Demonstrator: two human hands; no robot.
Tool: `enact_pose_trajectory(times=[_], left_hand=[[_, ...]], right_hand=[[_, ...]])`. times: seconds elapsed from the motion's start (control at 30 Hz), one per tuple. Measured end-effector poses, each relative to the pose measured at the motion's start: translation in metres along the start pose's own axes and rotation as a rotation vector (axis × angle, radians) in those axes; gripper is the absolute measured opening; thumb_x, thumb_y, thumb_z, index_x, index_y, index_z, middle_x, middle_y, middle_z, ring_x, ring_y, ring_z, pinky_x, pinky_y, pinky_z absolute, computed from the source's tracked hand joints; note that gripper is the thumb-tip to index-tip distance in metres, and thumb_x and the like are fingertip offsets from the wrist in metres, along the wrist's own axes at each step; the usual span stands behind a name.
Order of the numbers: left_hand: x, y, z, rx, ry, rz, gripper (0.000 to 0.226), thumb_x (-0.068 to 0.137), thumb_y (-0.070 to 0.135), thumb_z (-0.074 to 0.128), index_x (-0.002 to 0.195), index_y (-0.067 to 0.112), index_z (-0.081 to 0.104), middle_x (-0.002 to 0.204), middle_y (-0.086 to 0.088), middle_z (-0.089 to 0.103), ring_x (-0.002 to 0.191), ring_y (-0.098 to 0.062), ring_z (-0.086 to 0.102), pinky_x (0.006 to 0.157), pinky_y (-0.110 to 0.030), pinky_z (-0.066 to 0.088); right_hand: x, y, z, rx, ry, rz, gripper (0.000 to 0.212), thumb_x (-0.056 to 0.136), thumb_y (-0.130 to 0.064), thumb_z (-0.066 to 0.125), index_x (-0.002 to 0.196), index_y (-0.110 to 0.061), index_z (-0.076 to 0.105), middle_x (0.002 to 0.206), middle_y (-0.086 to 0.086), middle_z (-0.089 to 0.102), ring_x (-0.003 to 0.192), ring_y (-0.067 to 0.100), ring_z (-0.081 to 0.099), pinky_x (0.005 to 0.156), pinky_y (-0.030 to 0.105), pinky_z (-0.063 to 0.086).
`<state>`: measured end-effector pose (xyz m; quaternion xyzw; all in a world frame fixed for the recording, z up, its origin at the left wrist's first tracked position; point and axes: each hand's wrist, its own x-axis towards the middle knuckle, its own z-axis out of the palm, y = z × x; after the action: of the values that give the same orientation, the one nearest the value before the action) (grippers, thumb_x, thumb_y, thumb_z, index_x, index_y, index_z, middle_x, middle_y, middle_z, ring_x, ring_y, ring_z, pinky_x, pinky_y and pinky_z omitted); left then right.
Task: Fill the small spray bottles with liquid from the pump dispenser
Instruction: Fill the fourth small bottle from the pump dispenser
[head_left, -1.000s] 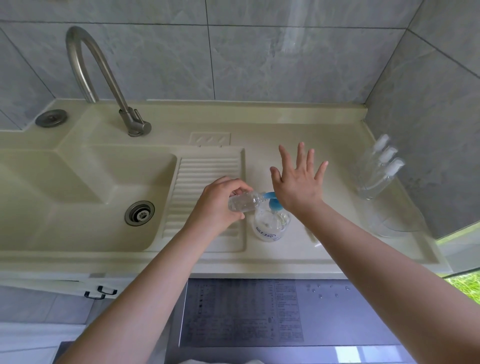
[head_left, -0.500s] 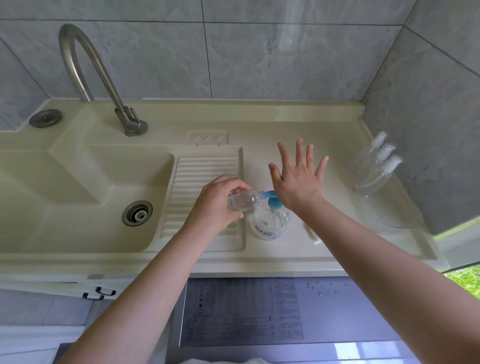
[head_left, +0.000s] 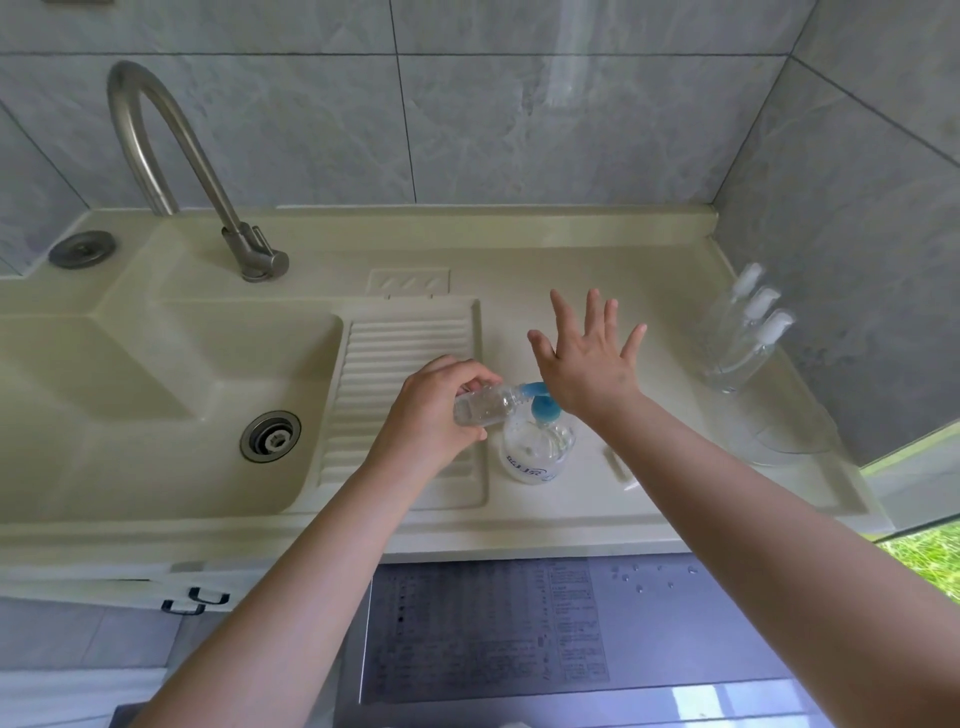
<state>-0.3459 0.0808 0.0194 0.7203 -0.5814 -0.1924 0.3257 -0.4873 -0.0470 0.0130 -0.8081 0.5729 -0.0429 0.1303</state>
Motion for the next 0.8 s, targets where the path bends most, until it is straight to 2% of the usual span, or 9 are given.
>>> enact_pose_trajectory(times=[0.1,0.27,0.47,0.67,0.8], left_hand=[[-0.001,0.000,0.000,-0.009,0.014,0.010,0.058,0.056,-0.001,0.088,0.106,0.024,0.072,0.093,0.011,0.058,0.084,0.009,0.053,0.074,0.004,0.033],[-0.001,-0.002,0.002,0.017,0.015,-0.001,0.058,0.058,0.003,0.089,0.106,0.029,0.071,0.095,0.013,0.058,0.085,0.009,0.052,0.073,0.001,0.036],[0.001,-0.001,0.003,0.019,0.015,0.003,0.059,0.058,0.004,0.089,0.107,0.030,0.070,0.097,0.013,0.058,0.085,0.008,0.053,0.074,0.000,0.037],[0.002,0.000,0.002,0.006,0.006,0.006,0.059,0.058,0.002,0.088,0.107,0.030,0.071,0.098,0.012,0.059,0.085,0.011,0.052,0.075,0.000,0.038],[0.002,0.000,0.004,0.030,-0.008,0.012,0.057,0.059,0.003,0.088,0.106,0.031,0.070,0.097,0.014,0.058,0.087,0.009,0.052,0.075,-0.002,0.039]], right_hand=[[-0.001,-0.003,0.002,0.058,-0.015,-0.009,0.060,0.105,-0.052,0.022,0.159,-0.034,0.003,0.167,0.013,-0.009,0.154,0.031,-0.013,0.117,0.062,-0.011],[-0.005,0.000,0.013,0.140,-0.016,-0.003,0.053,0.106,-0.036,0.021,0.158,-0.036,0.012,0.168,0.011,-0.007,0.154,0.031,-0.006,0.119,0.060,-0.008],[-0.003,0.002,0.005,0.199,0.017,-0.009,0.059,0.105,-0.048,0.027,0.159,-0.034,0.009,0.167,0.010,-0.009,0.154,0.030,-0.007,0.119,0.058,-0.009],[-0.006,0.001,0.012,0.226,-0.045,0.043,0.054,0.105,-0.034,0.022,0.158,-0.037,0.012,0.167,0.012,-0.009,0.154,0.032,-0.002,0.120,0.059,-0.006],[-0.007,0.002,0.013,0.223,-0.009,0.025,0.055,0.106,-0.041,0.024,0.159,-0.035,0.010,0.167,0.011,-0.009,0.154,0.031,-0.003,0.120,0.058,-0.006]])
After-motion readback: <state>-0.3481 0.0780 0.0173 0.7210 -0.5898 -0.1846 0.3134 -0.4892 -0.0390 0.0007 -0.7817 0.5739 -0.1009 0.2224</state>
